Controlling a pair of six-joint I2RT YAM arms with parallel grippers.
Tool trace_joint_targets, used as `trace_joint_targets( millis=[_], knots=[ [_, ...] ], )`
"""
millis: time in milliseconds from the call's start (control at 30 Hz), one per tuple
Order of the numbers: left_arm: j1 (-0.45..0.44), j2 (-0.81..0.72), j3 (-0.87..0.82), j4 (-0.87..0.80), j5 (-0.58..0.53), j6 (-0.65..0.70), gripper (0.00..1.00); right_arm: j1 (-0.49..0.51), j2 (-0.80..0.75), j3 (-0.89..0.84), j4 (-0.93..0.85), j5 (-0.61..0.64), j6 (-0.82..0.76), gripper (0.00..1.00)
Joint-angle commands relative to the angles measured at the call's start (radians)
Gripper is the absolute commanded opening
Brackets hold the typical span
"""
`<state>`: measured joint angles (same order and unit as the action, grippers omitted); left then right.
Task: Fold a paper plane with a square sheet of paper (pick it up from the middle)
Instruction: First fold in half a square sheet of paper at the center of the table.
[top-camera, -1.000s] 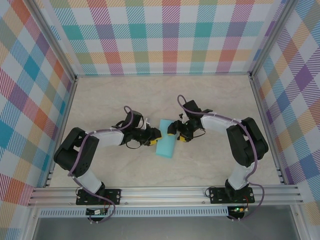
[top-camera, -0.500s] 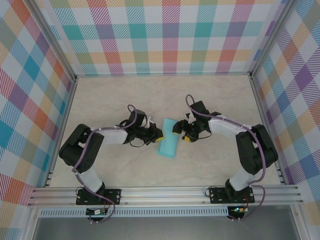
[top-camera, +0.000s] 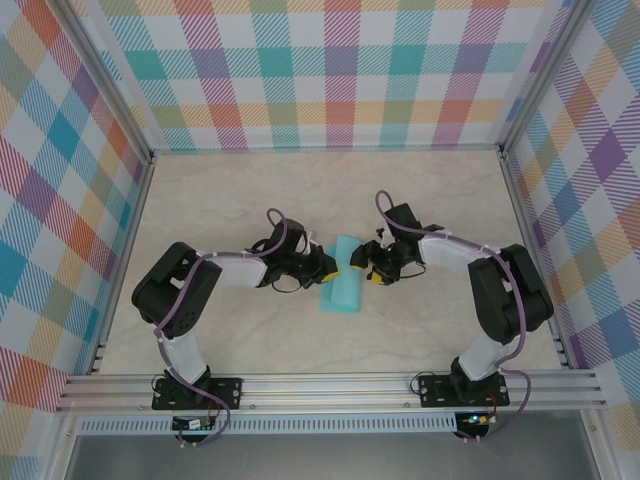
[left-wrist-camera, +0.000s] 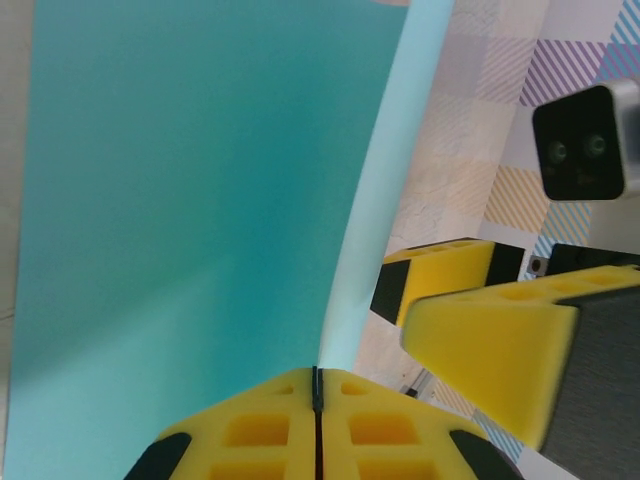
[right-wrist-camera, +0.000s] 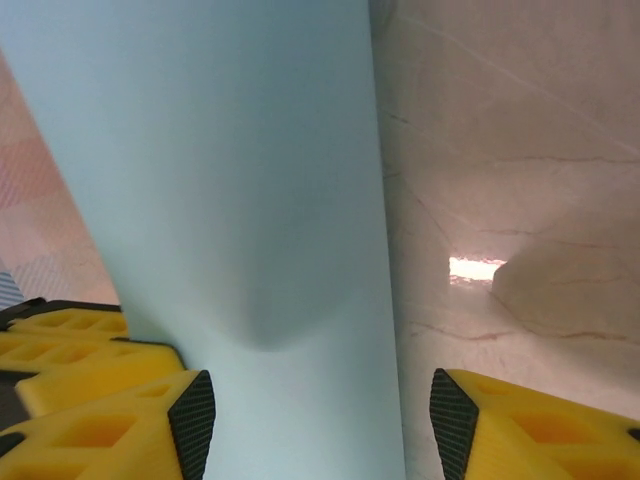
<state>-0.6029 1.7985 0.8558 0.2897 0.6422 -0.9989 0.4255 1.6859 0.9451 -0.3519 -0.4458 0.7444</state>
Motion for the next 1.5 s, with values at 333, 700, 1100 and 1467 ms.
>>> trace_joint_targets(
  millis=[333, 700, 1100, 1467],
  knots=[
    [-0.005, -0.012, 0.030, -0.076, -0.050, 0.039, 0.19, 0.002, 0.059, 0.029, 0.025, -0.017, 0.017, 0.56],
    [-0.002, -0.263, 0.035, -0.475, -0.382, 0.157, 0.48, 0.033, 0.100, 0.126, -0.121, 0.057, -0.044, 0.60],
    [0.044, -0.460, -0.050, -0.559, -0.509, 0.148, 0.54, 0.116, 0.205, 0.293, -0.329, 0.220, -0.104, 0.62],
    [0.054, -0.452, -0.057, -0.546, -0.477, 0.147, 0.54, 0.118, 0.240, 0.313, -0.336, 0.225, -0.071, 0.64]
  ],
)
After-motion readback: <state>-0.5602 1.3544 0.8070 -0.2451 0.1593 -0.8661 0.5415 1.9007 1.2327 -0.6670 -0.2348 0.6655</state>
